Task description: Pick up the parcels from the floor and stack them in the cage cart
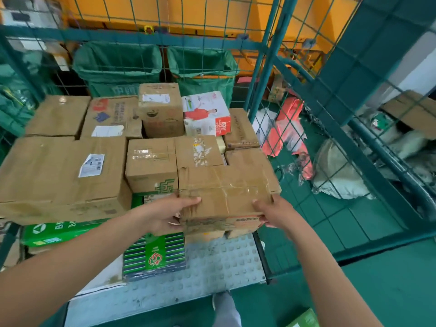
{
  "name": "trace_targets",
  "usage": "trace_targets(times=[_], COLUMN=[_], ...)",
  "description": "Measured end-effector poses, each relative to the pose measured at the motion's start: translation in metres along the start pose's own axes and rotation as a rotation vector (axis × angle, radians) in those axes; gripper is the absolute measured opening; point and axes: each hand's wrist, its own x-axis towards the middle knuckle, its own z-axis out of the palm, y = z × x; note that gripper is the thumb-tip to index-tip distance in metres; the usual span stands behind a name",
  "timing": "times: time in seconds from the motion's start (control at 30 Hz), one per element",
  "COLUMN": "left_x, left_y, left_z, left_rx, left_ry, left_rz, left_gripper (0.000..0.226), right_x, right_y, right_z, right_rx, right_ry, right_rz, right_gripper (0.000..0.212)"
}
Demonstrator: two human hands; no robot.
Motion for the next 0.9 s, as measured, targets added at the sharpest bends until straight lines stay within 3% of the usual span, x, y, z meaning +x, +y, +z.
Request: trace_targets(times=[0.13, 0.27, 0.4, 0.53, 0.63, 0.9], left_x=[0.035, 0.067, 0.104, 0.150, 0.182, 0.265], left_y=[0.034, 0.082, 0.136, 0.184, 0.212, 0.279], left_z=[0.006, 0.024, 0.045, 0.058, 0.064, 0.078], left_rx=[-0.001, -0.258, -0.425, -0.420, -0.365, -0.314], left_ry=[0.008, 0.022, 0.060, 0.086, 0.081, 0.050], left_rz=[0.012, 0.065, 0.095, 0.126, 0.119, 0.154], left_gripper=[0.047, 0.038, 0.026, 0.027, 0.027, 0.036], right_x=[0.041, 0.085, 0.137, 0.190, 0.230, 0.333], right_y=[-0.031, -0.074, -0.116, -0.158, -0.188, -0.249], right_z=[-0.037, -0.084, -0.123, -0.156, -0.173, -0.190], right_rx=[0.008, -0.083, -0.107, -0.165, -0.212, -0.249], right_ry=[0.092, 0.209, 0.219, 0.256, 0.249, 0.336], right_rz=[-0.049, -0.151, -0.279, -0.328, -0.307, -0.479], right_gripper=[0.083, 0.067, 0.050, 0.074, 0.074, 0.072])
